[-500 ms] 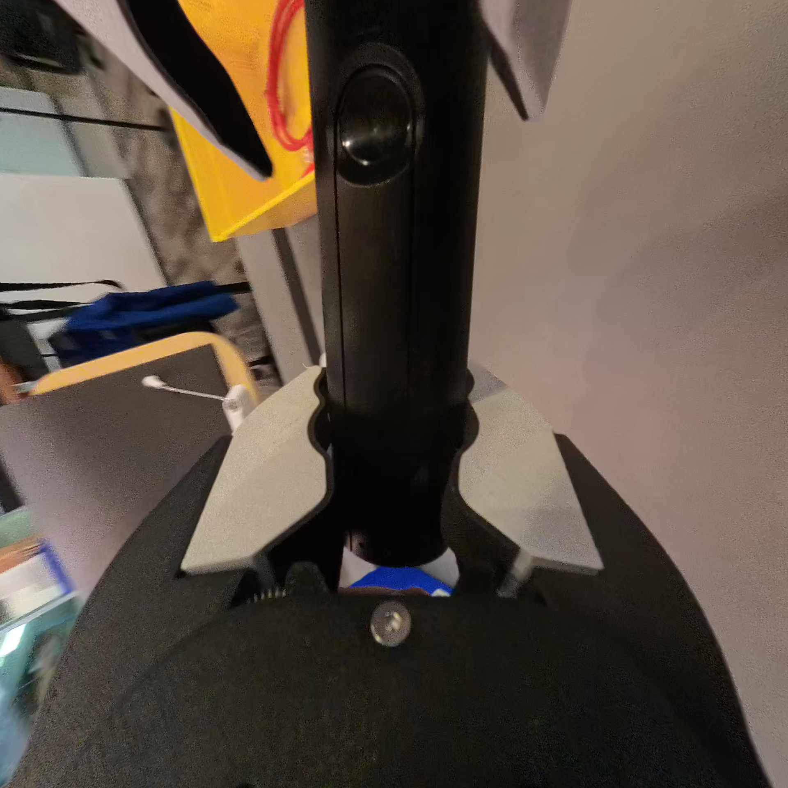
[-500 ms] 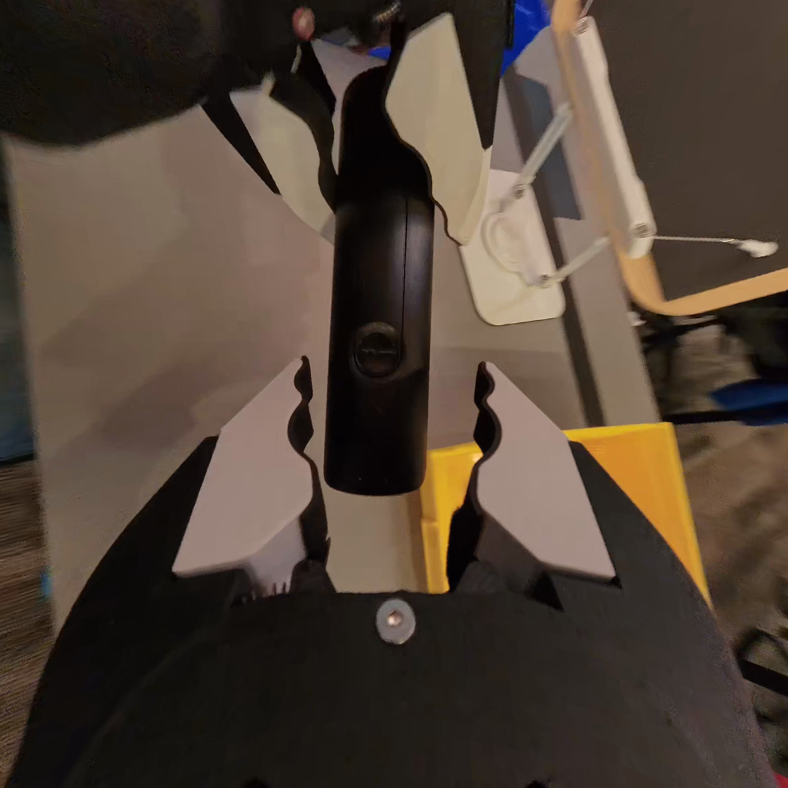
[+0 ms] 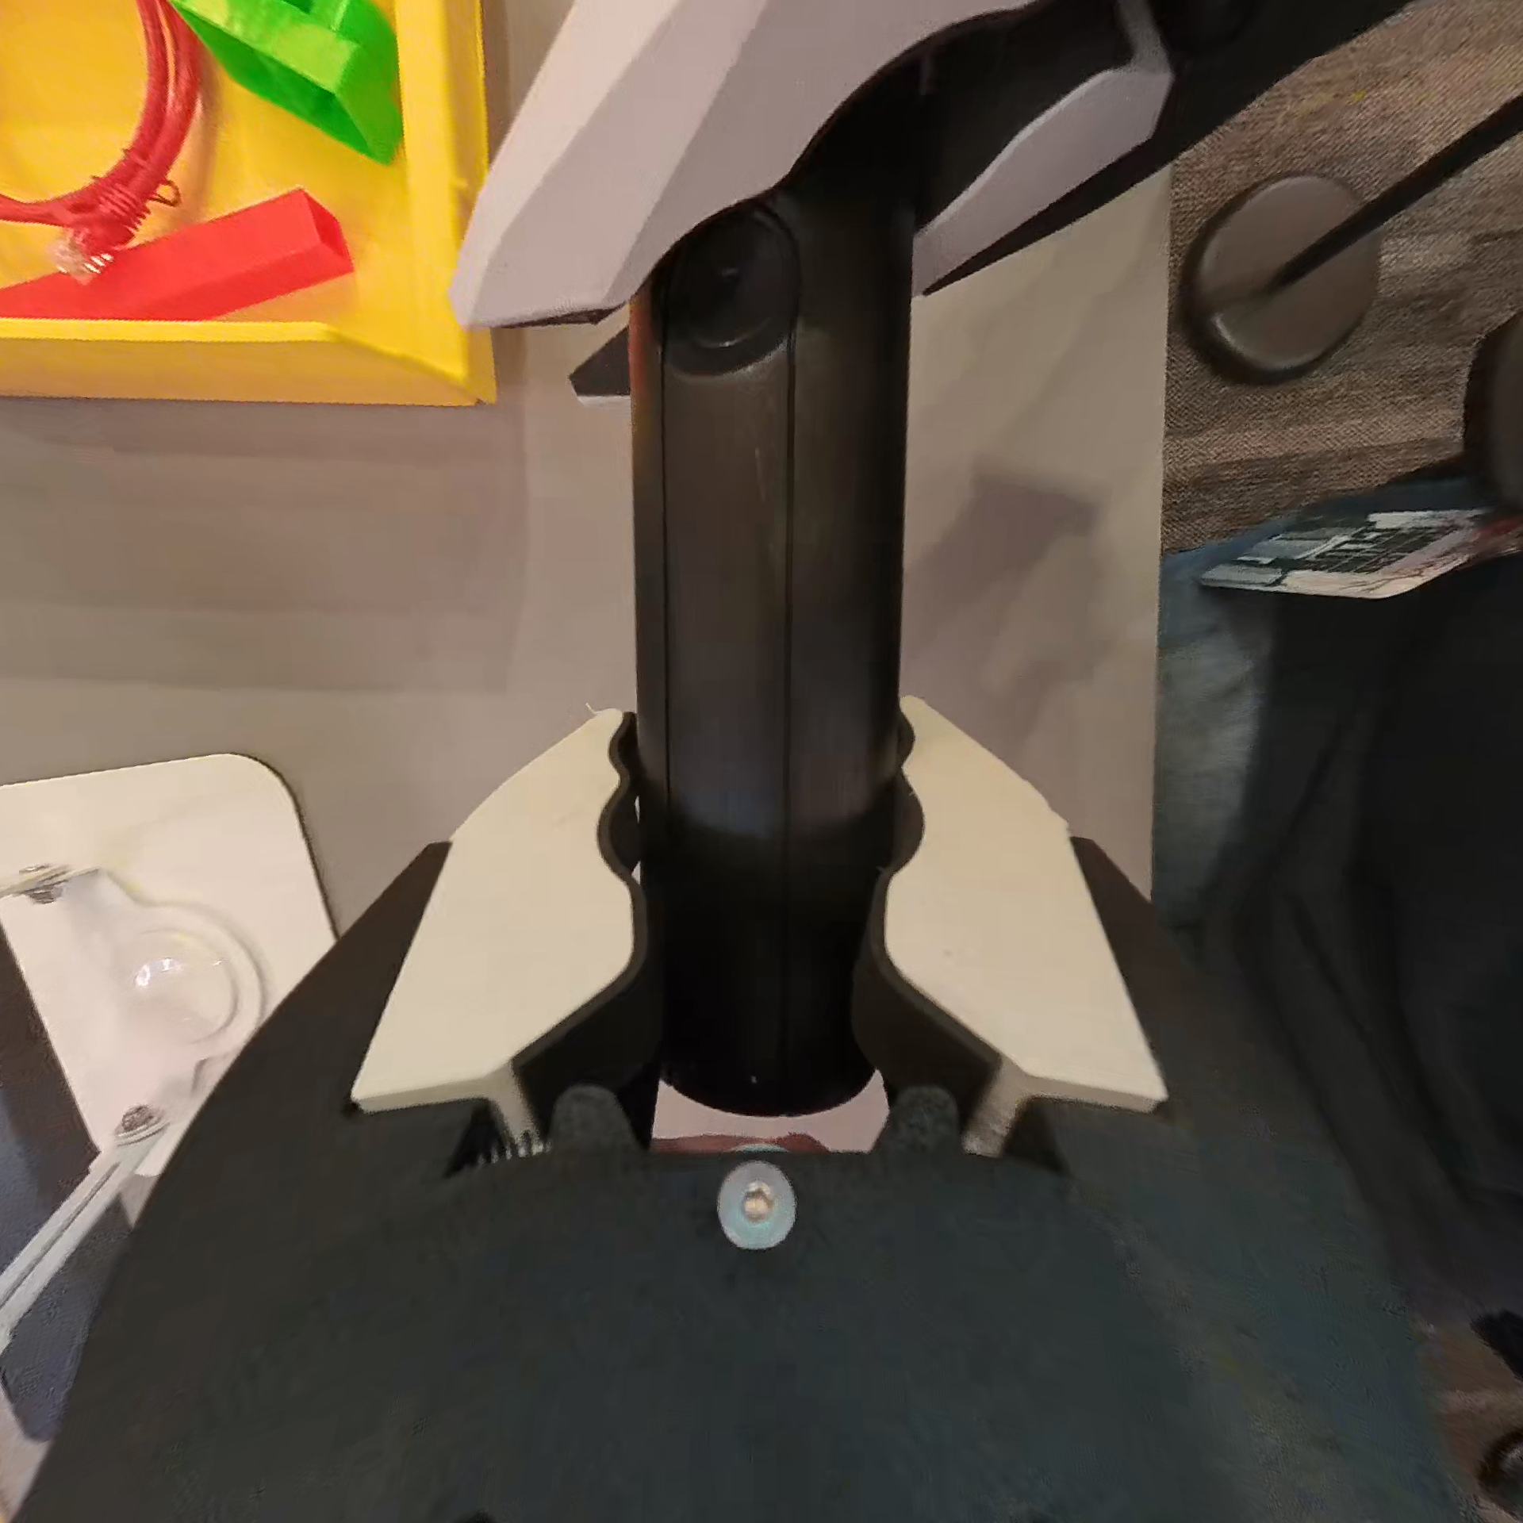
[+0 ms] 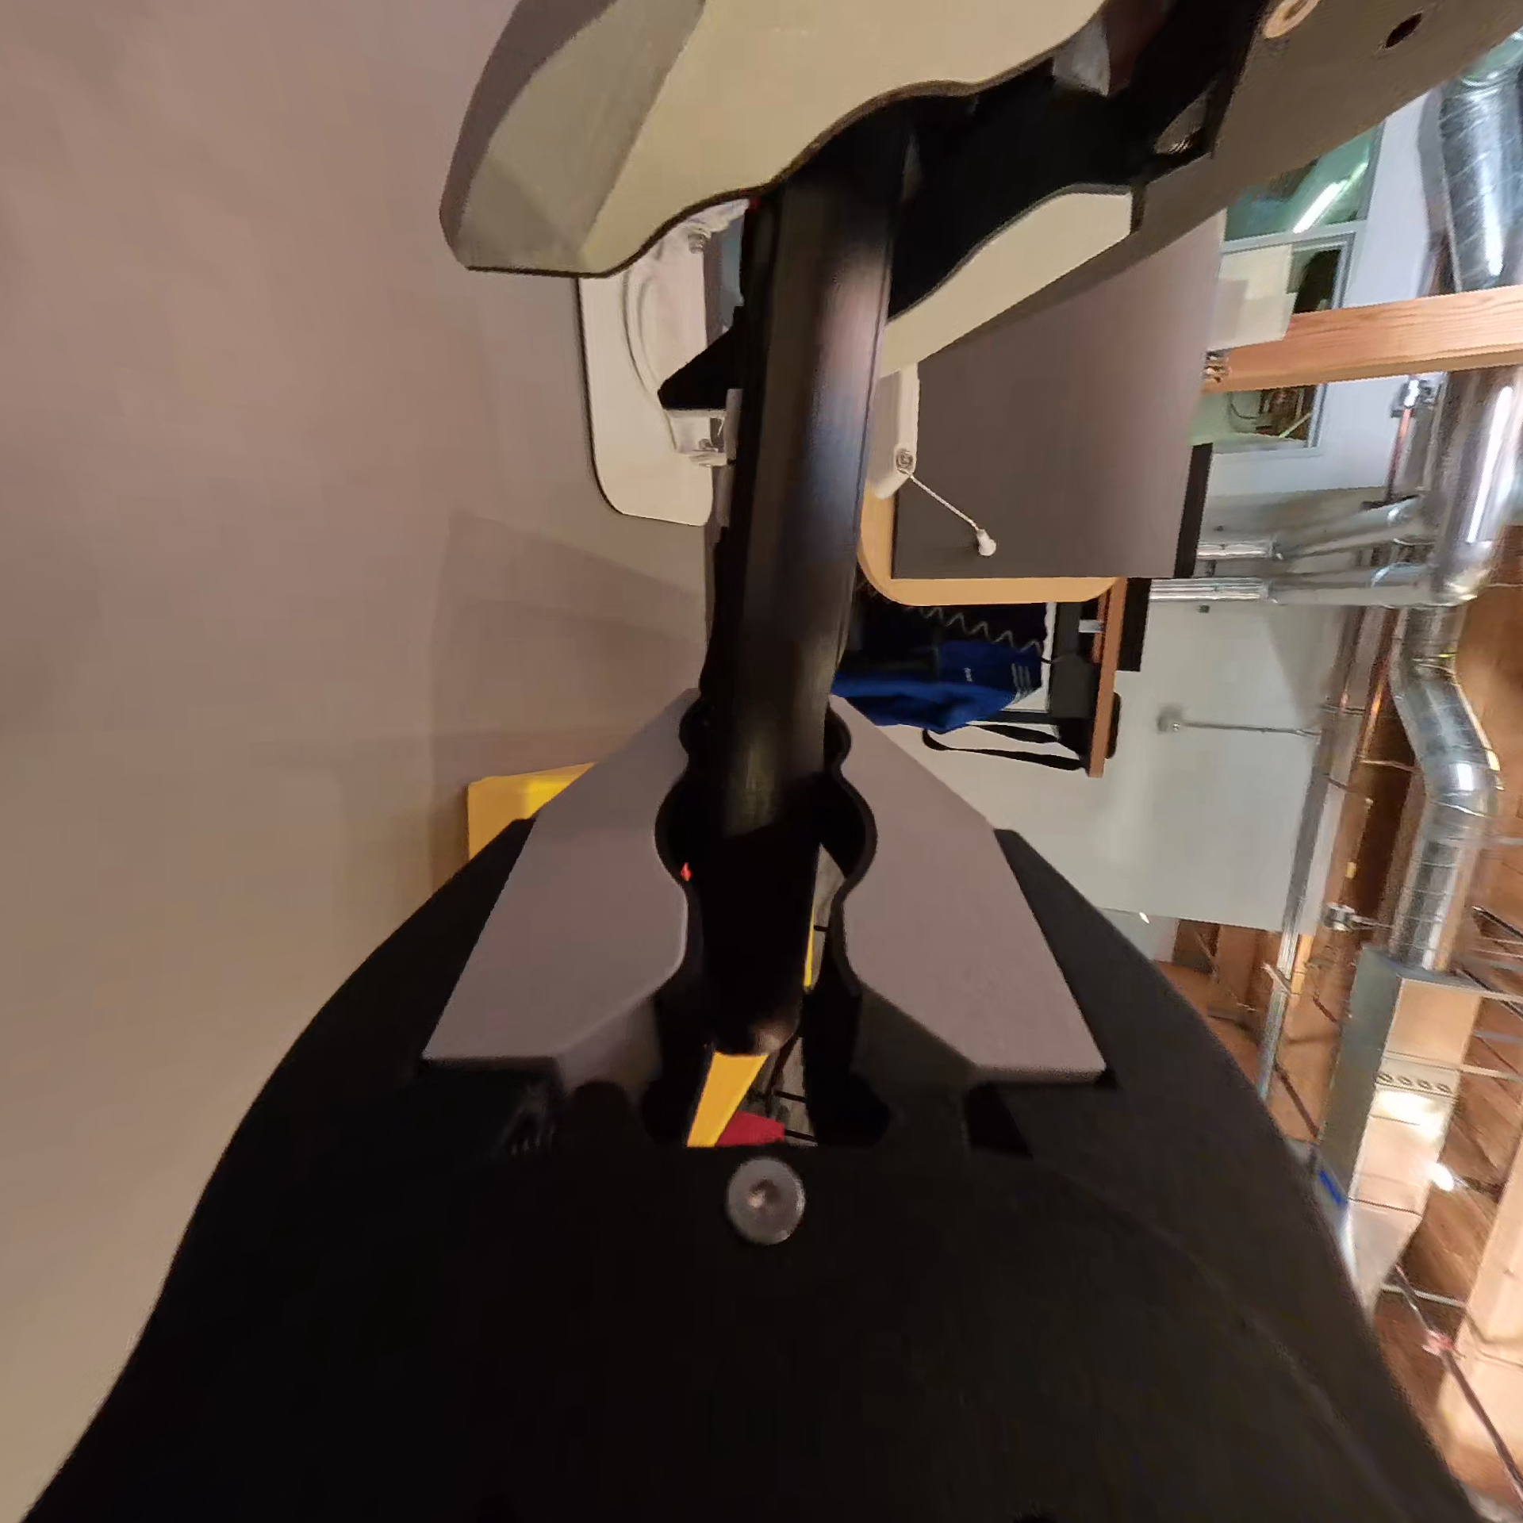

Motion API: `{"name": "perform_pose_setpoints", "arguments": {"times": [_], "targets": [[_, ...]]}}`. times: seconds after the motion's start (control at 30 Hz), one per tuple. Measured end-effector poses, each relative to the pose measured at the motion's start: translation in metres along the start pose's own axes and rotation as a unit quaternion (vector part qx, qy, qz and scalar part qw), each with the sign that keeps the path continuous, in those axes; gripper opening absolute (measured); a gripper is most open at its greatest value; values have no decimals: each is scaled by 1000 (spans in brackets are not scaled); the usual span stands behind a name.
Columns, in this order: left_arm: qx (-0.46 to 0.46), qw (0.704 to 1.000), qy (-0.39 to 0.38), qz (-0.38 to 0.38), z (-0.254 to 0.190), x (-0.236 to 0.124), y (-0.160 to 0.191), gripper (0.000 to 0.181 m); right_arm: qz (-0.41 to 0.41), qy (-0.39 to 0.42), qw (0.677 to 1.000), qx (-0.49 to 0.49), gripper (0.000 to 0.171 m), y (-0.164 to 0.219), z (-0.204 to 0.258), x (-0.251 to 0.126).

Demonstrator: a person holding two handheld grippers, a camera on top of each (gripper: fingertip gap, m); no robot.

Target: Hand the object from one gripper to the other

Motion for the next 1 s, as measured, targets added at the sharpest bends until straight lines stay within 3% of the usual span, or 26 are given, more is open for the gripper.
{"name": "perform_pose_setpoints", "arguments": {"times": [0.17, 0.33, 0.47, 0.6, 0.7, 0.8, 1.0], "targets": [[37, 998, -36, -27, 1, 0, 0, 53, 20, -74, 996, 40, 20, 7, -5, 0], [127, 968, -213, -26, -3, -7, 3, 64, 55, -160, 984, 61, 20, 13, -9, -1], [164, 945, -283, -18, -11, 6, 8, 28, 44, -196, 977, 66, 21, 10, -18, -6], [172, 931, -320, -32, -15, 8, 10, 23, 25, -211, 975, 59, 22, 6, -27, -10], [132, 944, -292, -72, -16, 5, 12, 23, -18, -187, 980, 71, 32, 3, -41, -14], [52, 966, -216, -134, -16, 2, 16, 23, -62, -101, 989, 89, 80, 3, -60, -25], [-104, 960, 5, -258, -19, -7, 20, 23, -57, 60, 996, -32, 99, 2, -44, -39]]}}
Point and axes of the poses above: each gripper's, where its closed fingertips meet, x out along the fingers, y out of its underside, z = x × y across the jaws, the point moved 8 cm from there along -x, back along the fingers, and after that the axes turned 4 degrees about -z, right-handed, at the moved point
